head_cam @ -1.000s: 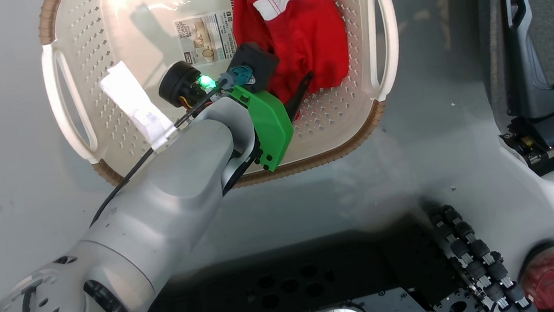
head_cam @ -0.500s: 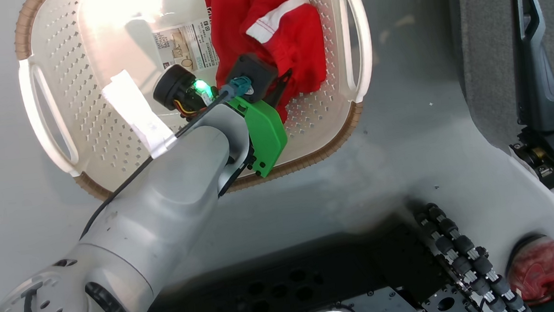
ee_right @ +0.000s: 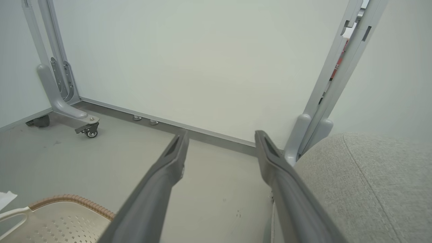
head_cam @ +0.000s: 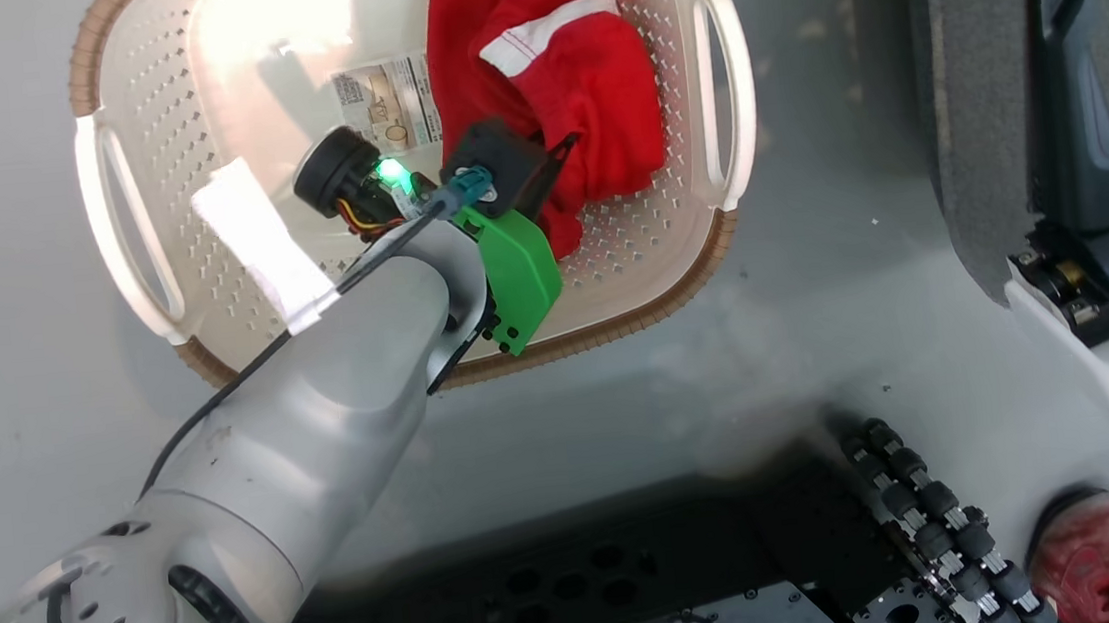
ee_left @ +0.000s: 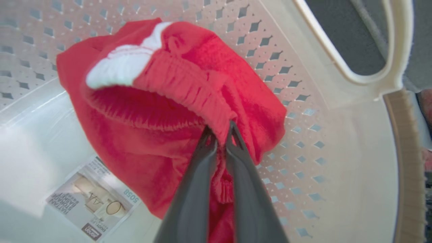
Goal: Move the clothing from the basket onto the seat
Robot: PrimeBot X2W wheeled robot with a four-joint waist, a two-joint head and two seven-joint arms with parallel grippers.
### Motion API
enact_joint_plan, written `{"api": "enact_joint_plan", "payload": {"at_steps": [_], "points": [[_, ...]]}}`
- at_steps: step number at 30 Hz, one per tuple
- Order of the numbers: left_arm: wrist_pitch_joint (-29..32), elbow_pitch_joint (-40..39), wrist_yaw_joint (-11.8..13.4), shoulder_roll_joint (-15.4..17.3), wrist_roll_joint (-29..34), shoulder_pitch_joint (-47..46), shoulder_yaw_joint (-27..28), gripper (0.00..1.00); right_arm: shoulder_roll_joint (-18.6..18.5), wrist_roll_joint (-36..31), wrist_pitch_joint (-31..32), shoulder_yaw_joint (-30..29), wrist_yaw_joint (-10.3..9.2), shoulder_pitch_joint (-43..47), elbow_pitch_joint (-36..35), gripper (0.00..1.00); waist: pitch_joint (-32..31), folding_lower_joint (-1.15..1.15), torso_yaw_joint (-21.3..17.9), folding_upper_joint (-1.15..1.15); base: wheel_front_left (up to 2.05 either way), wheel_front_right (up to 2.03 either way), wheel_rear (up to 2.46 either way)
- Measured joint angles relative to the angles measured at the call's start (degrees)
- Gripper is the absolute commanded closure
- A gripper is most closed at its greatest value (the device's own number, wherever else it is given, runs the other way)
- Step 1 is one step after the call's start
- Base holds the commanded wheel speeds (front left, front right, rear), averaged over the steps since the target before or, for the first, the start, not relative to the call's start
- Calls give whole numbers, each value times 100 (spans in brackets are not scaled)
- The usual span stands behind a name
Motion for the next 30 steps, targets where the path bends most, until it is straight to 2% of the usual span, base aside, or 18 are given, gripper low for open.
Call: {"api": "enact_joint_plan", "payload": {"at_steps": [4, 14, 22, 30], "points": [[-18, -229, 0, 0, -143, 180, 240, 100, 108, 29, 0, -37, 0, -34, 167, 0, -182, 0, 6, 0, 0, 0, 0], [-24, -1029, 0, 132, 634, 1319, 1516, 100, 353, 147, 0, -133, 0, 291, 560, 0, -1052, 0, 97, 0, 0, 0, 0], [-25, -1878, 0, 256, 1224, 2525, 2650, 100, 510, 258, 0, 31, 0, 567, 949, 0, -2042, 0, 153, 0, 0, 0, 0], [-24, -3000, 0, 233, 1908, 3643, 3676, 100, 732, 365, 0, 245, 0, 1167, 1425, 0, -3183, -1, 194, 0, 0, 0, 0]]}}
